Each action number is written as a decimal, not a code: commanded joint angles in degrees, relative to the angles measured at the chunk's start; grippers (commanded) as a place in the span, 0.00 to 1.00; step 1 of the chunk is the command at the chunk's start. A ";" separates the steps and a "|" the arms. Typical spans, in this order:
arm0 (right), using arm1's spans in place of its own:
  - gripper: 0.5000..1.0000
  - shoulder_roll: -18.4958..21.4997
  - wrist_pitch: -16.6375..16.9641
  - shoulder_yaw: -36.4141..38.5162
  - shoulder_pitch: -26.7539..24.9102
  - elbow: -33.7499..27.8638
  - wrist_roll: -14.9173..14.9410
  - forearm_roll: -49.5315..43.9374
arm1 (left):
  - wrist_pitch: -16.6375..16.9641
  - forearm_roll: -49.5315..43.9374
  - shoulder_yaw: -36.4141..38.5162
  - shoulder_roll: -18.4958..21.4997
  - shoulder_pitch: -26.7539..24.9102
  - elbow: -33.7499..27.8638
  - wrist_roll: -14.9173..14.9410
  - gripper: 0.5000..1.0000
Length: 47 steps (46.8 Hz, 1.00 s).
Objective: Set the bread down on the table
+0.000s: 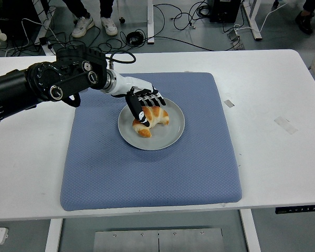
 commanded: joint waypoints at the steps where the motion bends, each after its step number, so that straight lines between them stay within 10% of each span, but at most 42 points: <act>1: 1.00 0.00 -0.01 0.00 0.01 0.00 0.01 0.00 | 0.27 0.02 0.01 -0.09 0.27 0.00 0.00 0.74; 47: 1.00 0.00 -0.01 0.00 0.01 -0.09 0.01 0.00 | 1.86 -0.24 -0.08 0.09 0.79 0.00 -0.36 0.28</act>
